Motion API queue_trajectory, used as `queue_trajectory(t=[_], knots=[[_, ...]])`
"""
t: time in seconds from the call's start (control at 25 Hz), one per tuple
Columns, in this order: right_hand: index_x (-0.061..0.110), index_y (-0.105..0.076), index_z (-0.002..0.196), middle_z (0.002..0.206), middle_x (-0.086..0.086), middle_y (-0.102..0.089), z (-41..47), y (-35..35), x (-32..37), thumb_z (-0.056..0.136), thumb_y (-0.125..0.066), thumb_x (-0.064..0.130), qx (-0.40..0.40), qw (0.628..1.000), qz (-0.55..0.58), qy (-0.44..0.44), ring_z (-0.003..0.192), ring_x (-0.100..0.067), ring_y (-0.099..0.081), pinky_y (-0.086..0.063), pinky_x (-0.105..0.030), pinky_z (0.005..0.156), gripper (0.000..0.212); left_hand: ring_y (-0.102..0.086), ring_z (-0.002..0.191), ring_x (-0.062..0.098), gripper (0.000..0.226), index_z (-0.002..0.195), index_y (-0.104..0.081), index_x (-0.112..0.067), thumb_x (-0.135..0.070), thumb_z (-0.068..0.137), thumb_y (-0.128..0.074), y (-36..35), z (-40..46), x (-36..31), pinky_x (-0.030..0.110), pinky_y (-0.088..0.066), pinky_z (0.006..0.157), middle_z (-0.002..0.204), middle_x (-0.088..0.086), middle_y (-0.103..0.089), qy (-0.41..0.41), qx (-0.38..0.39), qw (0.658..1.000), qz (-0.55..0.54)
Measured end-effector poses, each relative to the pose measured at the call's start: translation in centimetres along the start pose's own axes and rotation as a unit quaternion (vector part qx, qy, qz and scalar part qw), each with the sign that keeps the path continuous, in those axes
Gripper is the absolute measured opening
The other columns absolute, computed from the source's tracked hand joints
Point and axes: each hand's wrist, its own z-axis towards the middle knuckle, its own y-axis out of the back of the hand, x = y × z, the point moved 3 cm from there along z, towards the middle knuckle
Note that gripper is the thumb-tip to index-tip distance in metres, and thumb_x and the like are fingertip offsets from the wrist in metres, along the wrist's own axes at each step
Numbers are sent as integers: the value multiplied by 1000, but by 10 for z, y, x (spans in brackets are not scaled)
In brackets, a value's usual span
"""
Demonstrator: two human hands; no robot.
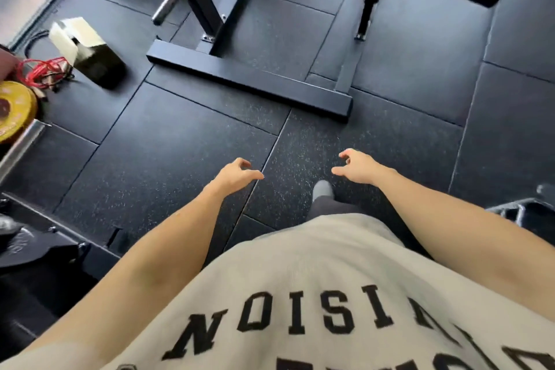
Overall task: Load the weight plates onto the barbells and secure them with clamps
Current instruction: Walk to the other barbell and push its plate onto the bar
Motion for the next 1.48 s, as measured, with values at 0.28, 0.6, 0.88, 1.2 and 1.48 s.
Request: queue_trajectory(t=[0.28, 0.6, 0.88, 1.2, 1.48], knots=[[19, -41, 144, 136, -9, -56, 166, 118, 143, 90, -66, 39, 50, 990, -107, 81, 126, -25, -51, -39, -38, 106, 63, -50, 121, 23, 67, 139, -47, -18, -47, 84, -71, 107, 113, -62, 37, -41, 94, 144, 5, -50, 80, -62, 989, -112], [16, -40, 145, 147, -8, -46, 298, 171, 329, 90, -66, 38, 130, 950, -229, 171, 134, -23, -45, -36, -34, 109, 64, -51, 125, 25, 67, 140, -46, -17, -47, 84, -71, 202, 173, -74, 36, -41, 95, 146, 5, -49, 167, -152, 942, -248], [18, -37, 146, 147, -10, -45, 405, 151, 506, 90, -65, 38, 162, 919, -293, 206, 132, -27, -46, -38, -38, 107, 66, -49, 128, 26, 68, 142, -44, -18, -47, 85, -69, 319, 251, -35, 39, -40, 97, 148, 5, -46, 211, -186, 908, -311], [19, -41, 143, 143, -9, -49, 469, 116, 717, 89, -66, 39, 177, 882, -348, 263, 126, -25, -51, -41, -35, 103, 63, -45, 132, 27, 71, 144, -44, -20, -49, 84, -70, 487, 298, 20, 39, -38, 100, 150, 5, -43, 244, -234, 869, -362], [15, -40, 145, 135, -13, -56, 523, 43, 893, 91, -67, 34, 216, 810, -436, 327, 103, -26, -62, -45, -31, 90, 64, -46, 131, 26, 69, 144, -43, -20, -46, 85, -70, 579, 314, 76, 41, -38, 101, 150, 5, -43, 298, -288, 784, -463]])
